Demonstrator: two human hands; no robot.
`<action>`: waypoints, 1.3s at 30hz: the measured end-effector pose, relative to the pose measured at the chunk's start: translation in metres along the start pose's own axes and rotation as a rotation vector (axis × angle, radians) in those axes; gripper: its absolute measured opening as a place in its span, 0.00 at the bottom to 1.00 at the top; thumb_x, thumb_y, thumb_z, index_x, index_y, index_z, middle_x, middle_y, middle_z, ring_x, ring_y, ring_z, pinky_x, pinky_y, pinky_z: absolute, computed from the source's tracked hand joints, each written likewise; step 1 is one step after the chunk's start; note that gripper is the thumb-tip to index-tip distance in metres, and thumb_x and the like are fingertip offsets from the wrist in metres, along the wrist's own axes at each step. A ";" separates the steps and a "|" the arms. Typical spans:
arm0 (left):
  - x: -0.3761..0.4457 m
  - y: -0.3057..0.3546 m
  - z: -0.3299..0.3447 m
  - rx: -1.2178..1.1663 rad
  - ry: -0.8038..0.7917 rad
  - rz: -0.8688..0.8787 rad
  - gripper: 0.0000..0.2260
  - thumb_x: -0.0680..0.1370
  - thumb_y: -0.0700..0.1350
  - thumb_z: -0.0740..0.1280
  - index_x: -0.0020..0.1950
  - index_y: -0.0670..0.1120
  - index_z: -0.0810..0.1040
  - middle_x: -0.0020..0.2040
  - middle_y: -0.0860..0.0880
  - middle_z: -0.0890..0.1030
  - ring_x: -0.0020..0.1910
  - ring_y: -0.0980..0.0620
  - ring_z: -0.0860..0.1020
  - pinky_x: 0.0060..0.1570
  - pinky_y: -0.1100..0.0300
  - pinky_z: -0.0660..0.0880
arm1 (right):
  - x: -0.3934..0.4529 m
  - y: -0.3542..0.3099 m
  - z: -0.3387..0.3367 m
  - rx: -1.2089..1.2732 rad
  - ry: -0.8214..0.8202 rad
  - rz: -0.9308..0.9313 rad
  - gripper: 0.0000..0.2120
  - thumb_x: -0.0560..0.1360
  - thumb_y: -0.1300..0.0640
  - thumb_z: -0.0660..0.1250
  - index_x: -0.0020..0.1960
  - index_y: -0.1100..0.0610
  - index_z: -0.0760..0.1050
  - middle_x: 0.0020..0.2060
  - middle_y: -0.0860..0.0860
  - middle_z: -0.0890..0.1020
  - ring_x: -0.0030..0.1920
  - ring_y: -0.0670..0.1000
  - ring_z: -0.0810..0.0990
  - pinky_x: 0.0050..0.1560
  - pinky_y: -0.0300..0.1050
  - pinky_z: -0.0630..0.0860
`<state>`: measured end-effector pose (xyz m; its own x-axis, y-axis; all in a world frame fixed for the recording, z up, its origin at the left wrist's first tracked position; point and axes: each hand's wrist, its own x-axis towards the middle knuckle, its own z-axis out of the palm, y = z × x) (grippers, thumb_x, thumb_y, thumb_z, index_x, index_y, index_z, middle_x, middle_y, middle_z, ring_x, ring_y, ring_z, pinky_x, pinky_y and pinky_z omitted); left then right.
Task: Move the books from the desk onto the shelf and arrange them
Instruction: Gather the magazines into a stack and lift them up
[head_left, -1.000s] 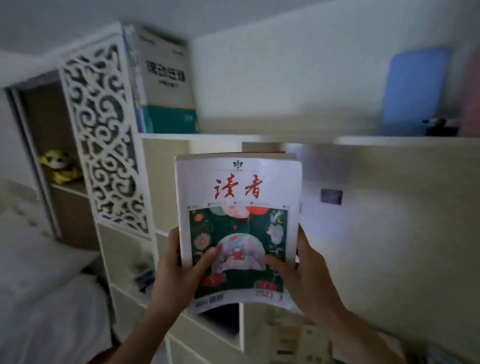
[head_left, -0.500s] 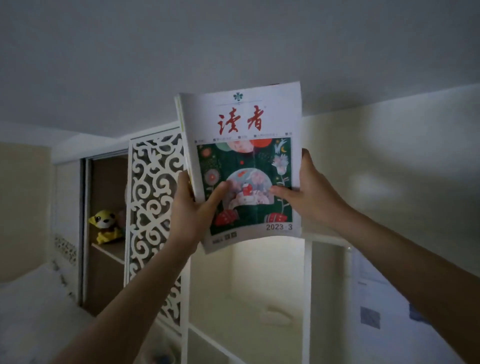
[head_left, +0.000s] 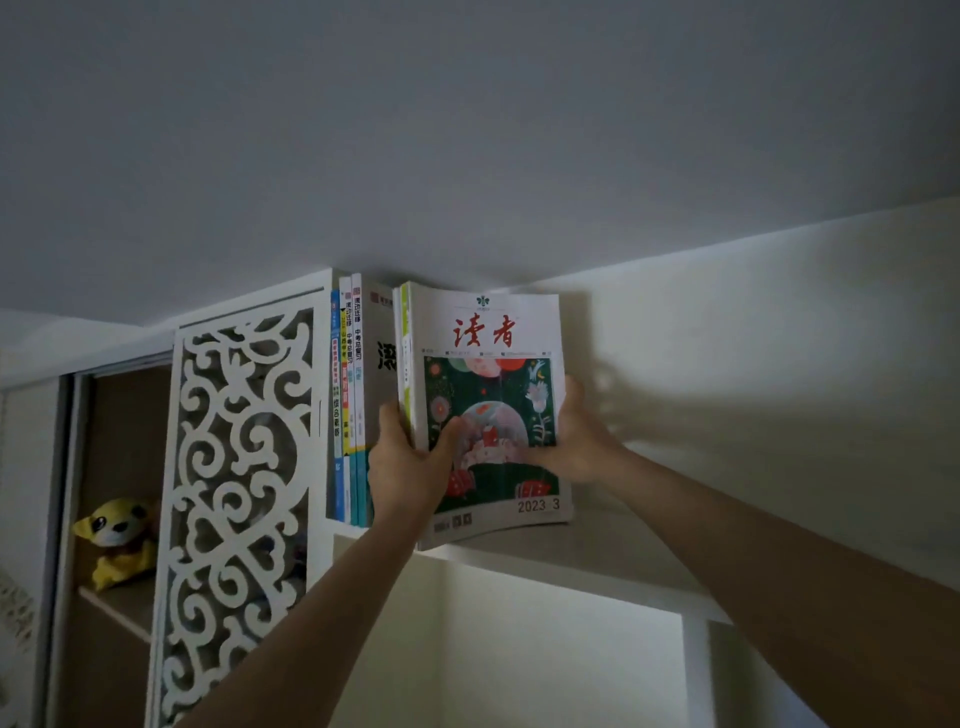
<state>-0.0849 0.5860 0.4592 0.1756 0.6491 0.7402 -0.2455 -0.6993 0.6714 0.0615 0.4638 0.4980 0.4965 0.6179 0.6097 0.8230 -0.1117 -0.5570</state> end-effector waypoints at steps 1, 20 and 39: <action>0.006 -0.005 0.001 0.011 0.005 -0.002 0.17 0.74 0.52 0.72 0.56 0.50 0.68 0.44 0.57 0.77 0.40 0.58 0.80 0.29 0.64 0.75 | 0.005 0.000 0.009 -0.052 -0.025 0.033 0.60 0.61 0.52 0.83 0.76 0.54 0.42 0.67 0.56 0.67 0.69 0.59 0.70 0.63 0.55 0.75; 0.032 -0.048 -0.017 0.167 -0.122 0.312 0.30 0.80 0.41 0.64 0.79 0.52 0.53 0.79 0.50 0.55 0.77 0.51 0.56 0.70 0.52 0.67 | 0.036 -0.012 0.121 0.089 -0.315 -0.059 0.70 0.52 0.34 0.78 0.79 0.46 0.36 0.73 0.46 0.66 0.72 0.52 0.66 0.73 0.52 0.65; 0.028 -0.085 -0.062 0.951 -0.014 0.679 0.31 0.70 0.51 0.75 0.72 0.50 0.72 0.70 0.54 0.74 0.72 0.46 0.64 0.62 0.37 0.63 | 0.039 -0.016 0.129 0.071 -0.377 0.137 0.71 0.54 0.40 0.82 0.78 0.45 0.32 0.72 0.48 0.70 0.71 0.54 0.69 0.71 0.53 0.67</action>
<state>-0.1181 0.6824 0.4202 0.2948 0.0567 0.9539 0.5191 -0.8476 -0.1101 0.0321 0.5908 0.4580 0.4535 0.8445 0.2849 0.7285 -0.1671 -0.6644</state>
